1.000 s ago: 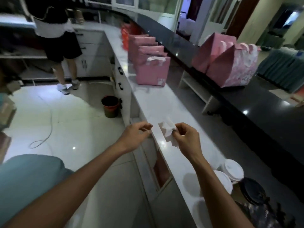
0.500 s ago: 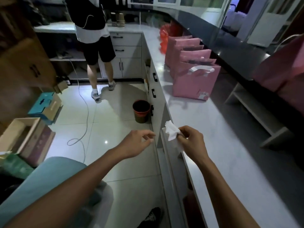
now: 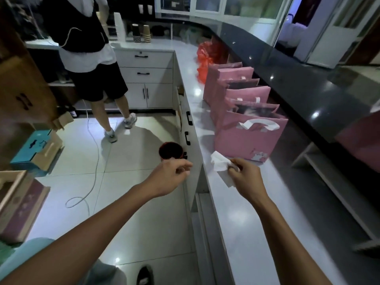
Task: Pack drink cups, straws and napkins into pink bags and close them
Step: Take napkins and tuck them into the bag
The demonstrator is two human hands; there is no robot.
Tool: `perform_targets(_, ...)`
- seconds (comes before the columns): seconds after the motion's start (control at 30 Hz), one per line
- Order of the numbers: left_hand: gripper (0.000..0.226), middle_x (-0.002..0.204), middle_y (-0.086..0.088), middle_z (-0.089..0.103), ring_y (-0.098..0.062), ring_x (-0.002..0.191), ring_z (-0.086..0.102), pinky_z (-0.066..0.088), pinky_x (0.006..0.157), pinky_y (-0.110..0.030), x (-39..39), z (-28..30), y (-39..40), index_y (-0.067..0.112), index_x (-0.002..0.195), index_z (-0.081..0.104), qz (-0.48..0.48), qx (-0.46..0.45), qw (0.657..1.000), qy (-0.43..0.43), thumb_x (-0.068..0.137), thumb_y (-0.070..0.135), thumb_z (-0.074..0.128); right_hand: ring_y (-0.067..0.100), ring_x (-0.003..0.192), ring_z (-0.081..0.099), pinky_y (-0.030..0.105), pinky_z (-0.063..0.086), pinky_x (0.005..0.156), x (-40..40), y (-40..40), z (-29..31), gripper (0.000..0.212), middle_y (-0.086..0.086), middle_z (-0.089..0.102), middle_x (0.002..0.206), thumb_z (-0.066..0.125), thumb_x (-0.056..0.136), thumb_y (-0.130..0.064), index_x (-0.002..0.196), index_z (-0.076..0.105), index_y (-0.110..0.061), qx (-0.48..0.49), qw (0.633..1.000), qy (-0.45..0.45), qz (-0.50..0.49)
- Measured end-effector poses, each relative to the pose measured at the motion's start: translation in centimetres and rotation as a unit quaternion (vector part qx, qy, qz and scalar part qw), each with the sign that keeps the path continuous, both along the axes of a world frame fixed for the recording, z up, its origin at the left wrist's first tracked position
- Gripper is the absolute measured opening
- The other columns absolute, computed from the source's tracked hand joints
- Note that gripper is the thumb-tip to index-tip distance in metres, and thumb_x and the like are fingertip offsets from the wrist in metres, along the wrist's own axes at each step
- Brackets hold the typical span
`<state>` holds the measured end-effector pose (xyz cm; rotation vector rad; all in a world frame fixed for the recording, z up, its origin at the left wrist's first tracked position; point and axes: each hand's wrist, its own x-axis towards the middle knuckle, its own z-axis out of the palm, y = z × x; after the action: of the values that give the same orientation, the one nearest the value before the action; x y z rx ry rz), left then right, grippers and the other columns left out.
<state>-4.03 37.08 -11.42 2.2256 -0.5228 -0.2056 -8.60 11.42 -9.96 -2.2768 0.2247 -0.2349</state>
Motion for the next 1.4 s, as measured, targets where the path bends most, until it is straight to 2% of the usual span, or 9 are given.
perform_targets(0.17, 0.029, 0.111, 0.016, 0.07, 0.002, 0.104, 0.063, 0.054, 0.095, -0.03, 8.8, 0.9, -4.0, 0.028, 0.125, 0.068, -0.062, -0.026, 0.997, -0.039, 0.096, 0.025, 0.062, 0.005, 0.069, 0.059, 0.022, 0.042, 0.056, 5.4, -2.8, 1.6, 0.014, -0.007, 0.067, 0.077, 0.061, 0.088, -0.009, 0.087, 0.073, -0.017, -0.049, 0.997, -0.028, -0.051)
perform_targets(0.5, 0.025, 0.113, -0.004, 0.073, -0.022, 0.108, 0.064, 0.049, 0.098, -0.032, 25.8, 4.8, -13.8, 0.011, 0.113, 0.073, -0.219, -0.049, 0.938, -0.265, 0.094, 0.013, 0.058, 0.011, 0.083, 0.067, 0.031, 0.053, 0.075, 13.5, -6.6, 7.6, 0.021, -0.003, 0.075, 0.09, 0.064, 0.085, -0.005, 0.097, 0.077, -0.017, -0.08, 0.972, -0.088, -0.205)
perform_targets(0.7, 0.028, 0.111, -0.005, 0.071, -0.028, 0.103, 0.063, 0.051, 0.092, -0.044, 30.1, 6.0, -19.5, 0.016, 0.108, 0.073, -0.309, 0.079, 0.906, -0.279, 0.091, 0.028, 0.056, 0.003, 0.076, 0.065, 0.013, 0.045, 0.066, 17.3, -10.0, 11.6, 0.019, -0.007, 0.073, 0.086, 0.066, 0.088, -0.004, 0.098, 0.077, -0.016, -0.101, 0.961, -0.102, -0.235)
perform_targets(0.87, 0.066, 0.101, 0.001, 0.073, -0.02, 0.108, 0.062, 0.042, 0.104, -0.036, 30.1, 5.2, -19.0, 0.017, 0.1, 0.076, -0.288, 0.125, 0.897, -0.31, 0.079, 0.066, 0.037, 0.004, 0.073, 0.067, 0.01, 0.045, 0.057, 21.9, -11.4, 11.6, 0.018, -0.008, 0.072, 0.082, 0.066, 0.088, -0.005, 0.096, 0.078, -0.016, -0.137, 0.977, -0.015, -0.163)
perform_targets(0.97, 0.073, 0.104, 0.002, 0.068, -0.019, 0.106, 0.058, 0.032, 0.113, -0.037, 29.6, 4.9, -18.2, 0.019, 0.103, 0.072, -0.28, 0.149, 0.896, -0.309, 0.076, 0.076, 0.035, -0.009, 0.07, 0.062, 0.01, 0.042, 0.059, 23.6, -11.3, 10.7, 0.028, -0.017, 0.068, 0.079, 0.064, 0.085, -0.001, 0.093, 0.078, -0.023, -0.139, 0.985, 0.037, -0.095)
perform_targets(1.03, 0.075, 0.106, 0.003, 0.065, -0.018, 0.108, 0.056, 0.027, 0.117, -0.037, 29.4, 4.4, -17.8, 0.019, 0.106, 0.069, -0.272, 0.155, 0.898, -0.31, 0.075, 0.079, 0.038, -0.003, 0.074, 0.065, 0.014, 0.044, 0.062, 24.6, -11.3, 9.8, 0.028, -0.016, 0.069, 0.078, 0.063, 0.083, -0.001, 0.093, 0.08, -0.021, -0.17, 0.981, 0.084, -0.039)
perform_targets(1.1, 0.076, 0.105, 0.004, 0.064, -0.018, 0.109, 0.055, 0.025, 0.118, -0.038, 29.2, 4.1, -17.5, 0.019, 0.106, 0.068, -0.266, 0.149, 0.899, -0.313, 0.074, 0.081, 0.039, 0.011, 0.074, 0.066, 0.023, 0.046, 0.064, 25.2, -11.8, 8.7, 0.02, -0.007, 0.07, 0.079, 0.065, 0.083, -0.006, 0.088, 0.079, -0.02, -0.232, 0.96, 0.157, 0.003)
perform_targets(1.2, 0.076, 0.104, 0.003, 0.063, -0.018, 0.11, 0.054, 0.024, 0.12, -0.041, 28.7, 3.8, -17.3, 0.017, 0.105, 0.068, -0.272, 0.132, 0.896, -0.324, 0.075, 0.081, 0.04, 0.006, 0.065, 0.058, 0.015, 0.037, 0.056, 25.4, -11.8, 7.2, 0.015, -0.008, 0.067, 0.078, 0.067, 0.086, -0.013, 0.091, 0.078, -0.022, -0.298, 0.92, 0.248, 0.056)
perform_targets(1.4, 0.073, 0.103, 0.002, 0.063, -0.019, 0.109, 0.055, 0.023, 0.121, -0.041, 27.6, 3.4, -17.9, 0.016, 0.104, 0.068, -0.285, 0.12, 0.888, -0.34, 0.077, 0.079, 0.044, 0.014, 0.08, 0.061, 0.015, 0.04, 0.062, 26.0, -11.9, 3.8, 0.024, 0.002, 0.073, 0.101, 0.066, 0.089, -0.012, 0.112, 0.075, -0.018, -0.295, 0.869, 0.384, 0.102)
